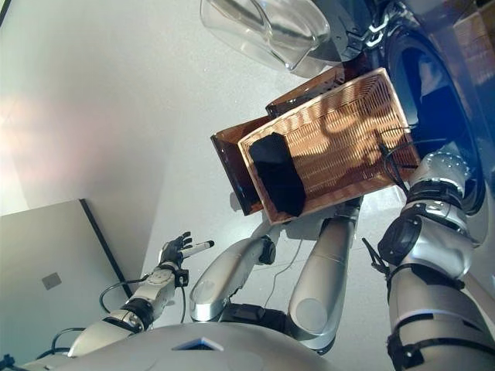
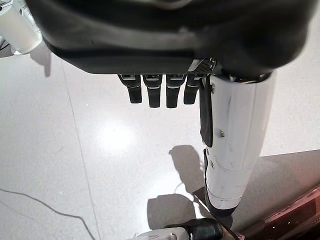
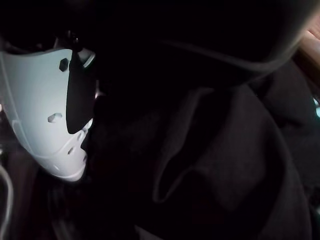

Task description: Pick up the clothes and place them into the washing machine

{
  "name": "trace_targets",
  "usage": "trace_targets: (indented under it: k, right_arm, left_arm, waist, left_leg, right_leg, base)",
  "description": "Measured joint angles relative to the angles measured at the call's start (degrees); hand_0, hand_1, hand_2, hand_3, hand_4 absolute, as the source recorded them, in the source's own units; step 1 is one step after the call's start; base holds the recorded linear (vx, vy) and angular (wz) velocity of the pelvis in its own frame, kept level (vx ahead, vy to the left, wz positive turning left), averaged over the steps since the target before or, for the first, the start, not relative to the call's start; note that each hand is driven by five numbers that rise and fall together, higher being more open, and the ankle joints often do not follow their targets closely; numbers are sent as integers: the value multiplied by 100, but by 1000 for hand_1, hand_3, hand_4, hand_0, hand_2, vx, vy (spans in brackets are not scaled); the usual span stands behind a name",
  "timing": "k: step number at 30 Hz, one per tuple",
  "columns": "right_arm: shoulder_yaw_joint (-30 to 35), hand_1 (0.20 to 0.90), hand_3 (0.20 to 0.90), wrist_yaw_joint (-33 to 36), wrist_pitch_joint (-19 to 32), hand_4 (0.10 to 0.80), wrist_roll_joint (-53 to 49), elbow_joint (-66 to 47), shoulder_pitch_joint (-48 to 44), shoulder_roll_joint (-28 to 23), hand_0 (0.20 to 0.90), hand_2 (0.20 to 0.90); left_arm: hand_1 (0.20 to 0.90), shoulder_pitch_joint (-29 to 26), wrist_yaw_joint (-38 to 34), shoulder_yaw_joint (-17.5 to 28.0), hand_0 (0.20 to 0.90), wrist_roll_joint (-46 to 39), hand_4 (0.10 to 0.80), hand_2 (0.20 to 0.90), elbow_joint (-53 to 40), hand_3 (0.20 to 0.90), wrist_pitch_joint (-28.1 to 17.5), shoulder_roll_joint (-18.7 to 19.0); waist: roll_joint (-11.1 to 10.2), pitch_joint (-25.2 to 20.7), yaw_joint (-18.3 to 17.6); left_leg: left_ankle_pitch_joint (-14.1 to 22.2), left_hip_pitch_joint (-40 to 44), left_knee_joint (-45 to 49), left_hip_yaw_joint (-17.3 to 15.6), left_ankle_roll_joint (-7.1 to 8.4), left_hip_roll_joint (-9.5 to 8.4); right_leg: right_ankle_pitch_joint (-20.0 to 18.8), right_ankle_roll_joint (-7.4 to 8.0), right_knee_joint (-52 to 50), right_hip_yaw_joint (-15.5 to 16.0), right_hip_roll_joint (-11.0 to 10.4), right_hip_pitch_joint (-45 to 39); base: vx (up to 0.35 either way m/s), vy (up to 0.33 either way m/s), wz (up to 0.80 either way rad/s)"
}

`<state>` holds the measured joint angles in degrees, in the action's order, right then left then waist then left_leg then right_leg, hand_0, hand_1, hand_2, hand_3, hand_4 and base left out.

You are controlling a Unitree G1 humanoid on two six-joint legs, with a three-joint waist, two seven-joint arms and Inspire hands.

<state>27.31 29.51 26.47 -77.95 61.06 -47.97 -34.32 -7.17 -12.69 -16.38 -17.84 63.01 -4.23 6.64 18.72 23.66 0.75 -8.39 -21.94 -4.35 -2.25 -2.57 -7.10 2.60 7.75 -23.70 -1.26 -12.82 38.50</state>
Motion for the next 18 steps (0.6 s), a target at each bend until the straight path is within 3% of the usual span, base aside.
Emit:
trace_targets:
  k: [2, 3, 4, 5, 9, 18]
  right_arm:
    - [-253, 200, 200, 42, -253, 300, 531, 178, 59, -113, 200, 200]
    - [-423, 329, 329, 33, -372, 392, 896, 239, 132, -151, 329, 329]
    - [-607, 842, 842, 8, -523, 759, 1189, 281, 225, -142, 842, 842]
    - [-739, 900, 900, -39, -675, 800, 1364, 303, 295, -140, 900, 900]
    - [-822, 900, 900, -236, -1027, 800, 1712, 345, 491, 61, 900, 900]
    - [-1244, 900, 900, -452, -1090, 800, 2496, 99, 840, 401, 900, 900]
  left_arm:
    - [900, -62, -4, 3, 900, 3, 800, 900, -16, 900, 6, 10]
    - [900, -93, -4, 4, 900, 13, 800, 900, -30, 900, -5, 23]
    - [900, -125, -5, 4, 900, 14, 800, 900, -52, 900, 2, 33]
    - [900, -157, -4, 6, 900, 15, 800, 900, -64, 900, 0, 46]
    - [900, -232, -4, 37, 900, 27, 800, 900, -69, 900, 4, 54]
    - [900, -233, -124, 238, 900, 255, 800, 900, -65, 900, 8, 171]
  waist:
    - [-101, 77, 1]
    - [-149, 113, 2]
    - [-215, 163, 2]
    - [-290, 218, 0]
    - [-433, 322, -25]
    - [-477, 338, -148]
  left_leg:
    - [-1, 21, 14, -1, -1, 3]
    - [-1, 27, 25, -15, -2, 5]
    - [-3, 31, 26, -42, -4, 9]
    - [-3, 63, 28, -51, -4, 26]
    - [-4, 312, 32, -45, -5, 56]
    - [20, 453, 55, -51, -18, 132]
  right_leg:
    - [-4, 2, -7, 5, 1, -24]
    - [-5, 1, -9, 3, 3, -27]
    - [-15, -7, -13, -1, 11, -25]
    - [-26, -14, 3, 0, 24, -66]
    - [-34, -12, 108, 38, 41, -393]
    - [-53, 6, 203, 75, 116, -613]
  base:
    - [-28, 3, 0]
    - [-54, 7, -2]
    - [-11, 6, -6]
    - [-16, 8, -4]
    - [0, 0, 0]
    - [2, -5, 0]
